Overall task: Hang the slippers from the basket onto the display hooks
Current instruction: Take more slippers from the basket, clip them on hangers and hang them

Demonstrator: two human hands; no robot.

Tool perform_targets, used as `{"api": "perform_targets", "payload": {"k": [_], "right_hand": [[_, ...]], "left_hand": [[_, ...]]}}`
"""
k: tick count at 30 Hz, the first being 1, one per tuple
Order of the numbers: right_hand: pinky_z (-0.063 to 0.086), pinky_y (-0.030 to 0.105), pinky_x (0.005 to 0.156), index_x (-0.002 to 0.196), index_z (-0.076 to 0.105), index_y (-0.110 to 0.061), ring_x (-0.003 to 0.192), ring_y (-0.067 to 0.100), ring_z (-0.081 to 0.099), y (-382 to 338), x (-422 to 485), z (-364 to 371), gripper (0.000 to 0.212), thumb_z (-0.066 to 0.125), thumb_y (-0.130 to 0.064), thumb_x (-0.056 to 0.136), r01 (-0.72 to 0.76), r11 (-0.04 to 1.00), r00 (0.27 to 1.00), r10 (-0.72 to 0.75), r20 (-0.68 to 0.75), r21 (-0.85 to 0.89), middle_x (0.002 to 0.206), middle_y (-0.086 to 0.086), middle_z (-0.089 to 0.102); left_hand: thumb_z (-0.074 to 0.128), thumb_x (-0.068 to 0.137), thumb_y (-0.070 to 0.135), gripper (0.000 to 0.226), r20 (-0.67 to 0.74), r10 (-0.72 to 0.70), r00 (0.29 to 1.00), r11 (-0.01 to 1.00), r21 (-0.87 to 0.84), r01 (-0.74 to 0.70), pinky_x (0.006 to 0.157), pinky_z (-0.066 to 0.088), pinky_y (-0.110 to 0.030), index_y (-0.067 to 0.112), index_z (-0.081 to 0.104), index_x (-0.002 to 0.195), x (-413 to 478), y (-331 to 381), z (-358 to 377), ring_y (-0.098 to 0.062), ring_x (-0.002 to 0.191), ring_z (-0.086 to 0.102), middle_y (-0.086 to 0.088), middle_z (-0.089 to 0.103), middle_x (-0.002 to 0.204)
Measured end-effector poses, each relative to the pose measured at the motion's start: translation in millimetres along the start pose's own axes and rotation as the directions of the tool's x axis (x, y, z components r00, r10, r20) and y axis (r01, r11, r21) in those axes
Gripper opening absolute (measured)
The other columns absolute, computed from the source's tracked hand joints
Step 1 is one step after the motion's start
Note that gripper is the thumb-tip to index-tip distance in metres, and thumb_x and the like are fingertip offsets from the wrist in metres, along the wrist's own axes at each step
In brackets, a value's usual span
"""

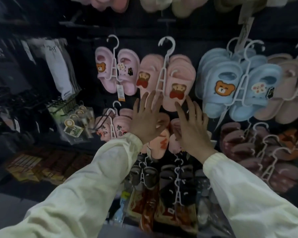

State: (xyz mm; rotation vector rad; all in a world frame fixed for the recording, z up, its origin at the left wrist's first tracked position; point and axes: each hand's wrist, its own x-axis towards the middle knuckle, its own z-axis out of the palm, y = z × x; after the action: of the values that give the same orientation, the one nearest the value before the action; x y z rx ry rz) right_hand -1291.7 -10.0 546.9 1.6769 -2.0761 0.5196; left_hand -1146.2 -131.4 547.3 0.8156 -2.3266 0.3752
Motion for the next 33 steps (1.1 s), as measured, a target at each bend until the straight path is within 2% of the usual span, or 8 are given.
{"api": "perform_targets", "payload": {"k": [5,9,15,20,23,26,31,33], "right_hand": [[0.018,0.06,0.115,0.158,0.013,-0.024,0.15,0.036,0.008,-11,-52,10,0.092,0.068,-0.024,0.085,-0.006,0.996,0.999,0.002,0.036,0.09,0.165,0.01,0.002],[0.021,0.056,0.114,0.158,0.014,-0.017,0.151,0.034,0.011,-21,-91,20,0.091,0.067,-0.025,0.084,-0.006,0.997,0.998,0.001,0.062,0.075,0.165,0.013,0.008],[0.031,0.053,0.111,0.151,0.032,-0.009,0.146,0.036,0.027,-29,-162,57,0.085,0.07,-0.02,0.076,-0.027,0.995,0.983,0.008,0.183,0.101,0.16,0.017,0.025],[0.027,0.049,0.112,0.152,0.029,-0.01,0.146,0.034,0.027,-32,-220,97,0.089,0.072,-0.017,0.075,-0.064,0.986,0.938,0.006,0.347,0.155,0.159,0.016,0.026],[0.025,0.054,0.113,0.152,0.031,-0.013,0.145,0.031,0.025,-36,-256,119,0.084,0.07,-0.014,0.077,-0.102,0.976,0.899,0.008,0.437,0.193,0.159,0.014,0.027],[0.023,0.056,0.112,0.152,0.033,-0.013,0.143,0.031,0.027,-33,-295,148,0.078,0.07,-0.017,0.083,-0.116,0.97,0.846,-0.016,0.534,0.212,0.158,0.014,0.03],[0.037,0.052,0.105,0.149,0.036,-0.015,0.135,0.032,0.039,-24,-367,210,0.08,0.073,-0.02,0.079,-0.175,0.964,0.696,-0.024,0.718,0.202,0.153,0.011,0.037],[0.037,0.051,0.103,0.148,0.036,-0.015,0.133,0.033,0.044,-19,-401,236,0.079,0.072,-0.021,0.078,-0.197,0.963,0.613,-0.025,0.79,0.183,0.151,0.011,0.039]], "left_hand": [[0.063,0.085,0.053,0.086,0.002,0.018,1.0,0.99,-0.143,-0.017,0.118,0.021,-0.054,0.01,0.032,0.153,-46,30,-3,-0.04,0.146,0.024,-0.018,0.029,0.158],[0.065,0.085,0.041,0.081,0.069,0.034,0.997,0.961,-0.277,-0.013,0.118,0.025,-0.051,0.006,0.033,0.152,-79,57,4,-0.039,0.144,0.028,-0.02,0.033,0.154],[0.068,0.084,0.021,0.081,0.259,0.06,0.964,0.869,-0.489,0.077,0.107,0.043,-0.048,0.004,0.03,0.153,-148,92,27,-0.036,0.138,0.038,-0.019,0.037,0.152],[0.066,0.08,0.015,0.075,0.421,-0.002,0.907,0.837,-0.496,0.232,0.098,0.049,-0.051,0.002,0.038,0.149,-215,111,58,-0.04,0.129,0.046,-0.02,0.045,0.145],[0.066,0.082,0.014,0.075,0.534,-0.044,0.844,0.793,-0.495,0.355,0.096,0.051,-0.052,0.005,0.035,0.15,-264,121,79,-0.041,0.13,0.046,-0.02,0.044,0.145],[0.064,0.089,0.018,0.073,0.644,-0.124,0.755,0.749,-0.439,0.497,0.104,0.046,-0.046,0.011,0.03,0.154,-313,131,101,-0.033,0.132,0.045,-0.014,0.041,0.15],[0.044,0.093,0.04,0.067,0.838,-0.243,0.49,0.678,-0.214,0.703,0.108,0.04,-0.047,0.012,0.032,0.153,-409,145,145,-0.033,0.133,0.044,-0.013,0.044,0.148],[0.048,0.096,0.036,0.064,0.887,-0.283,0.365,0.61,-0.127,0.782,0.109,0.04,-0.048,0.012,0.032,0.153,-447,154,159,-0.036,0.133,0.044,-0.013,0.041,0.15]]}}
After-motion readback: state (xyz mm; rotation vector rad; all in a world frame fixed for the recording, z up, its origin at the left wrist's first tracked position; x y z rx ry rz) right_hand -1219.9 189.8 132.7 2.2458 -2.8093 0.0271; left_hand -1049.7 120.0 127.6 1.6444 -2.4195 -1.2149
